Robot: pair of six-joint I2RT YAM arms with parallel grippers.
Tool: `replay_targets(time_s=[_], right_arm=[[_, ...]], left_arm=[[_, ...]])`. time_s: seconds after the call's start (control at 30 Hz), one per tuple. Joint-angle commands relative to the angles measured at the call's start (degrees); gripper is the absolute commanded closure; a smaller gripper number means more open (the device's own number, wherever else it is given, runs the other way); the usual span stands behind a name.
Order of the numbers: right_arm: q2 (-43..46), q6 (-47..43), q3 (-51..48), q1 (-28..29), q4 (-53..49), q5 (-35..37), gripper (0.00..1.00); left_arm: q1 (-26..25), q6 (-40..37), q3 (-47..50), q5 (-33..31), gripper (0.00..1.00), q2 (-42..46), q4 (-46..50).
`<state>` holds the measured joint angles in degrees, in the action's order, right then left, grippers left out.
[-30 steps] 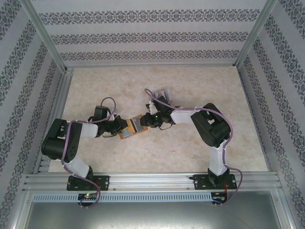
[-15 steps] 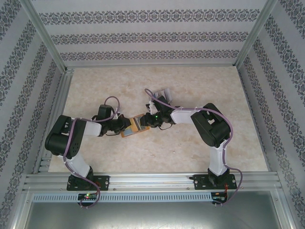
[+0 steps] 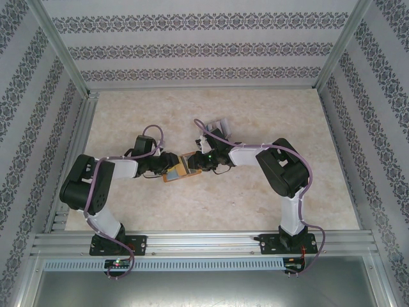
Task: Put the credit cards into the card holder
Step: Insert the credit card into the card slot.
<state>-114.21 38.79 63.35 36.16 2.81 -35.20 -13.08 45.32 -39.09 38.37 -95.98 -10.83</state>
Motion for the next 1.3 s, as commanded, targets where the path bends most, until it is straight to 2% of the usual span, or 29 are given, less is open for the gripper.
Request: replay_targets(time_s=[0.0, 0.13, 0.43, 0.7, 0.77, 0.93, 1.03, 1.27], right_arm=[[0.1, -0.6, 0.5, 0.1, -1.7, 0.1, 0.70], [0.2, -0.7, 0.1, 0.0, -1.9, 0.4, 0.70], [0.6, -1.3, -0.2, 0.0, -2.8, 1.0, 0.70], [3.3, -3.2, 1.9, 0.7, -6.8, 2.8, 0.70], [4.8, -4.2, 2.8, 1.6, -7.9, 4.1, 0.70], [4.0, -7.5, 9.8, 4.5, -14.3, 5.2, 0.70], [1.9, -8.2, 13.6, 6.2, -15.7, 5.0, 0.70], [-5.8, -7.8, 22.6, 9.0, -18.0, 4.4, 0.70]], left_arm=[[-0.1, -6.7, -1.6, -6.9, 0.65, 1.6, 13.3], [0.0, -9.2, -3.9, -8.5, 0.63, 2.4, 18.1], [0.0, -9.4, -5.9, -8.2, 0.61, 5.4, 20.6], [0.2, -11.8, -7.8, -13.1, 0.62, 9.3, 28.1], [0.4, -12.0, -7.5, -13.4, 0.65, 8.4, 28.0], [0.8, -11.7, -5.9, -13.6, 0.90, 5.4, 26.2], [0.9, -11.7, -5.2, -14.0, 1.00, 4.3, 25.3], [1.8, -11.1, -2.9, -15.9, 1.00, 4.5, 25.9]])
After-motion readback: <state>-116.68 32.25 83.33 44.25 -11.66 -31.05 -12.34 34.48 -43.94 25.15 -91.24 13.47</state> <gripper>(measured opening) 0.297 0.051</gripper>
